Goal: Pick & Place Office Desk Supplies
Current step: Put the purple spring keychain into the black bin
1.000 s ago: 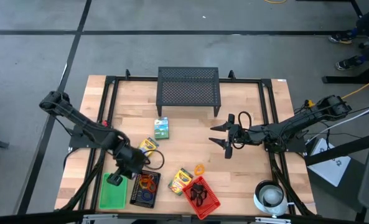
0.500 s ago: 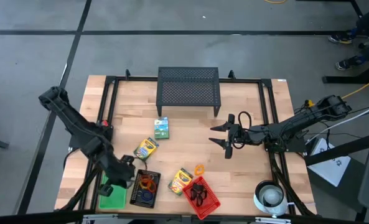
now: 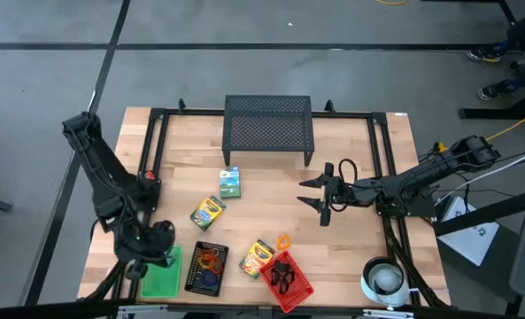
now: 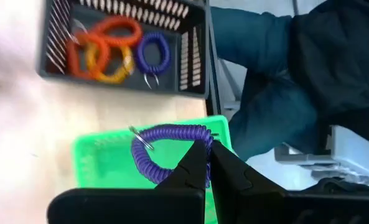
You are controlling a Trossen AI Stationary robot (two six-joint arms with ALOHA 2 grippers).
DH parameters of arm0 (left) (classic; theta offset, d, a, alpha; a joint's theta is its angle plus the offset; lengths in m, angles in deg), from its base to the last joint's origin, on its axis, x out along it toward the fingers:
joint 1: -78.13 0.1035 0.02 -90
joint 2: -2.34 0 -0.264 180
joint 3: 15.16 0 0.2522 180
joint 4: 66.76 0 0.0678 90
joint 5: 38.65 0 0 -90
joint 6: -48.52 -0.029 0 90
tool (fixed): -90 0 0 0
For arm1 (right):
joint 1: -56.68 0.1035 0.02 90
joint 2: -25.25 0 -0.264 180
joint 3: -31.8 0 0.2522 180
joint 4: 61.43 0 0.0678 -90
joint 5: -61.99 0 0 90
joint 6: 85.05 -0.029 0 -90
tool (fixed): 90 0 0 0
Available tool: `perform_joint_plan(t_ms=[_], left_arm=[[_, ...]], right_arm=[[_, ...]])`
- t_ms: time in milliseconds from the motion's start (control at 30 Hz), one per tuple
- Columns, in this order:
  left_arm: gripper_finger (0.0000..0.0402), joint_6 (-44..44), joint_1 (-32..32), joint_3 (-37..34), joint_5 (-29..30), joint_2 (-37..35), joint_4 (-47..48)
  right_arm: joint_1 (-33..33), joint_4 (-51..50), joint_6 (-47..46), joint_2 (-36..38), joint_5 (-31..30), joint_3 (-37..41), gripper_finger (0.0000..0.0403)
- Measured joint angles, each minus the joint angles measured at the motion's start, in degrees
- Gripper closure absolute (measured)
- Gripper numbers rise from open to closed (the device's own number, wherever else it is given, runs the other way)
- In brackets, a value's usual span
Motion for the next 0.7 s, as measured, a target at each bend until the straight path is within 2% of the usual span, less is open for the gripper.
perform_joint_plan(t_ms=[100, 200, 333, 467, 700], left_arm=[[0.0398, 3.05, -3.71, -2.85, 2.67, -0.73, -4.91], [0.0398, 1.28, -5.65, -2.23, 5.51, -1.47, -4.7], [0.0398, -7.33, -4.38, -0.11, 8.56, -3.72, -3.82], [0.0398, -15.03, -2.08, -0.1, 8.67, -4.31, -2.83], [0.0398, -21.82, 0.58, -0.11, 7.14, -4.31, -2.93]], right_arm=[[0.0, 0.0, -0.47, 0.0, -0.02, 0.0, 0.0184], [0.01, 0.0, -1.4, 0.0, -0.03, 0.0, 0.0184], [0.02, 0.02, -2.5, 0.0, -0.21, 0.0, 0.0184], [0.02, 0.0, -4.31, 0.0, -0.19, 0.0, 0.0184], [-0.01, 0.02, -4.67, 0.0, -0.19, 0.0, 0.0184]])
